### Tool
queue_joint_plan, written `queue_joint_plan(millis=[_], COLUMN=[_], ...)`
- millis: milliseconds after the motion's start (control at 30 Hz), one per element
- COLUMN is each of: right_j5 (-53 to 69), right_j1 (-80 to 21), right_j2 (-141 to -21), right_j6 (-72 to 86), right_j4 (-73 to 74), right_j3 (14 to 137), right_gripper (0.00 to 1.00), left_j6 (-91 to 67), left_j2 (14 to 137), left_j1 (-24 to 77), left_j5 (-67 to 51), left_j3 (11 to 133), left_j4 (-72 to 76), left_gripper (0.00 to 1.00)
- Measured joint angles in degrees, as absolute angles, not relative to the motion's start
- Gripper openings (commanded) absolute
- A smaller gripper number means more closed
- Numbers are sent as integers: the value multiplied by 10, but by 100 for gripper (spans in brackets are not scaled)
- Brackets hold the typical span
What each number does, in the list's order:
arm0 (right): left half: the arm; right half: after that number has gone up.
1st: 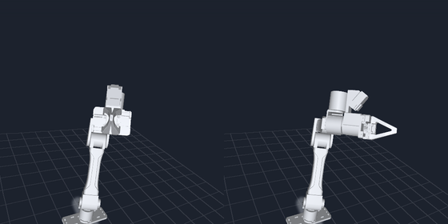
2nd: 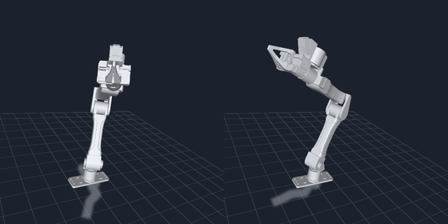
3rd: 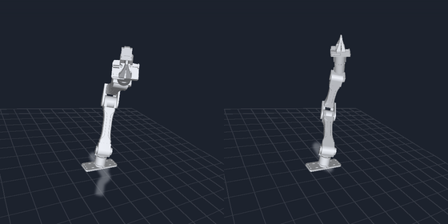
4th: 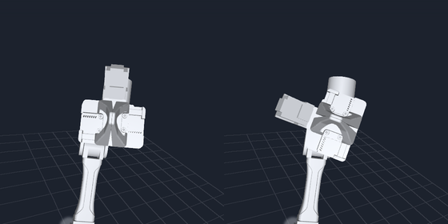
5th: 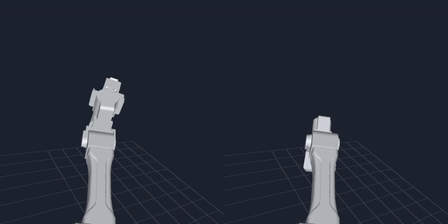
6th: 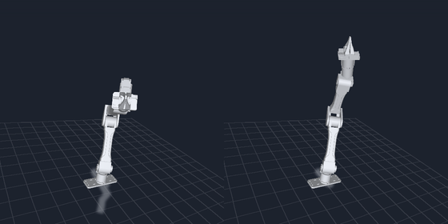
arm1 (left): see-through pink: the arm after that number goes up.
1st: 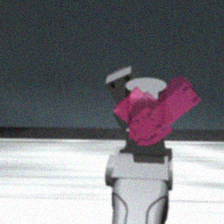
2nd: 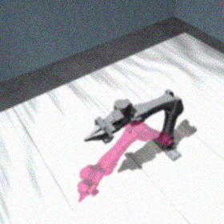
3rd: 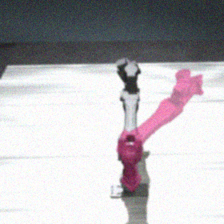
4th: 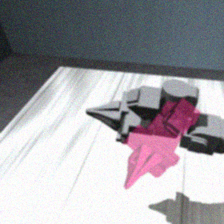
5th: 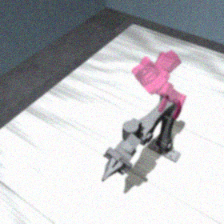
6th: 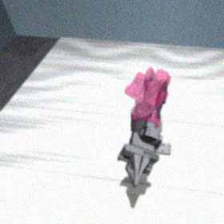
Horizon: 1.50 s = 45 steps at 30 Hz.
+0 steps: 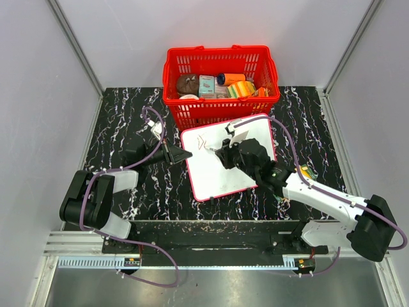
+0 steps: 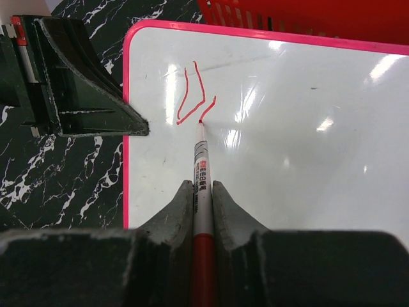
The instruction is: Write a sentence on the whiteboard
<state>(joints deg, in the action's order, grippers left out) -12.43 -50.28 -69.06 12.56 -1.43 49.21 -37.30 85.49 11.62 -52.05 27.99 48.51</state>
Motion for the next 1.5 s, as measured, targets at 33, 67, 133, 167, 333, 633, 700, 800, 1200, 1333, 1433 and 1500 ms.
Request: queue_joint_plan(millis=[33, 67, 133, 167, 333, 633, 700, 800, 1200, 1333, 1433, 1500], right_j5=[-124, -123, -123, -123, -123, -123, -124, -124, -130, -131, -140, -144], right_j1=[-503, -503, -503, -503, -503, -503, -503, -503, -503, -503, -503, -503], right_j2=[-690, -689, -687, -686, -682, -682, -683, -684, -697, -703, -705, -705], right_j6=[128, 129, 131, 131, 132, 131, 131, 129, 117, 114, 113, 112], right_j4=[-14, -14, -13, -11, -3, -4, -4, -4, -7, -8, -9, -10], right_j3=[490, 489, 489, 489, 487, 487, 487, 488, 504, 507, 511, 512], right_gripper=[0, 0, 0, 0, 0, 0, 0, 0, 0, 0, 0, 0], left_j6=[-373, -373, -373, -373, -373, -373, -373, -373, -373, -373, -373, -373], left_j2=[855, 855, 855, 855, 855, 855, 855, 855, 855, 855, 855, 855], left_j1=[116, 116, 116, 116, 116, 116, 116, 116, 116, 116, 116, 116], left_j5=[-520, -520, -520, -520, -521, -520, -520, -520, -518, -517, -516, -517], left_j3=[280, 280, 280, 280, 280, 280, 280, 280, 280, 280, 280, 280], left_j4=[485, 485, 485, 485, 485, 485, 485, 484, 481, 479, 477, 477], left_gripper=[0, 0, 0, 0, 0, 0, 0, 0, 0, 0, 0, 0])
